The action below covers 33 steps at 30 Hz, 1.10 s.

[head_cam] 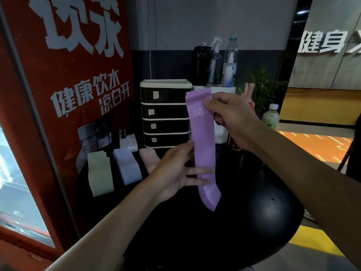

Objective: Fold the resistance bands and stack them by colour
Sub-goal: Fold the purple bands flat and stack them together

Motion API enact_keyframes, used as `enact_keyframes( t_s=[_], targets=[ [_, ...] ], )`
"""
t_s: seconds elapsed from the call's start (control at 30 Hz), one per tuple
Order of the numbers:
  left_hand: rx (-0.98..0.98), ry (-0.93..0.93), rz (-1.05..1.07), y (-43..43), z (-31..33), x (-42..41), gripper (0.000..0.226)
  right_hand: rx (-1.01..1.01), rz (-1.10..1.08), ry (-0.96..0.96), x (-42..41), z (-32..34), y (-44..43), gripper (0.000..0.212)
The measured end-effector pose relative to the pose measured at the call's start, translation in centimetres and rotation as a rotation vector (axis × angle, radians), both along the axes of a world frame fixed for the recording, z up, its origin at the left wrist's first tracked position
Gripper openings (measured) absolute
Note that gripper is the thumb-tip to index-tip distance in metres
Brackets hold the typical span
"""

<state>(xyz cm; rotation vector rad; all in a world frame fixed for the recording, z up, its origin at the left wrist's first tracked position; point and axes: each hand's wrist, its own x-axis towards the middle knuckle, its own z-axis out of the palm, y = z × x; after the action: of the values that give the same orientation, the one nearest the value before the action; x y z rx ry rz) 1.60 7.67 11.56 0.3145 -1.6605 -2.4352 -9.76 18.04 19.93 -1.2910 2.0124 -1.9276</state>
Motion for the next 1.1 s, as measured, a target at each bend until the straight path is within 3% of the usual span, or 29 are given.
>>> enact_keyframes(
  t_s=[0.13,0.3,0.53,0.77,0.97,1.1],
  targets=[
    [0.087,-0.108,-0.037,-0.9,-1.2,-0.5,0.053,-0.018,0.002,-0.008,-0.1,0.4,0.1,0.025],
    [0.059,-0.201,0.028,-2.0,-2.9,-1.4,0.057,-0.015,0.012,0.006,-0.5,0.3,0.6,0.026],
    [-0.14,-0.041,0.246,-2.6,-2.5,-2.5,0.055,-0.068,0.052,-0.058,-0.9,-0.1,1.7,0.024],
    [-0.251,-0.18,0.136,-1.2,-7.0,-0.5,0.056,0.121,-0.074,-0.304,-0.4,-5.6,4.0,0.019],
    [-0.478,-0.265,0.053,-0.8,-8.0,0.7,0.042,0.229,-0.071,-0.462,0.1,-9.4,3.9,0.012],
    [-0.808,-0.178,0.233,-2.3,-9.1,-0.2,0.021,0.275,-0.123,-0.447,0.3,-11.0,2.6,0.022]
  ],
)
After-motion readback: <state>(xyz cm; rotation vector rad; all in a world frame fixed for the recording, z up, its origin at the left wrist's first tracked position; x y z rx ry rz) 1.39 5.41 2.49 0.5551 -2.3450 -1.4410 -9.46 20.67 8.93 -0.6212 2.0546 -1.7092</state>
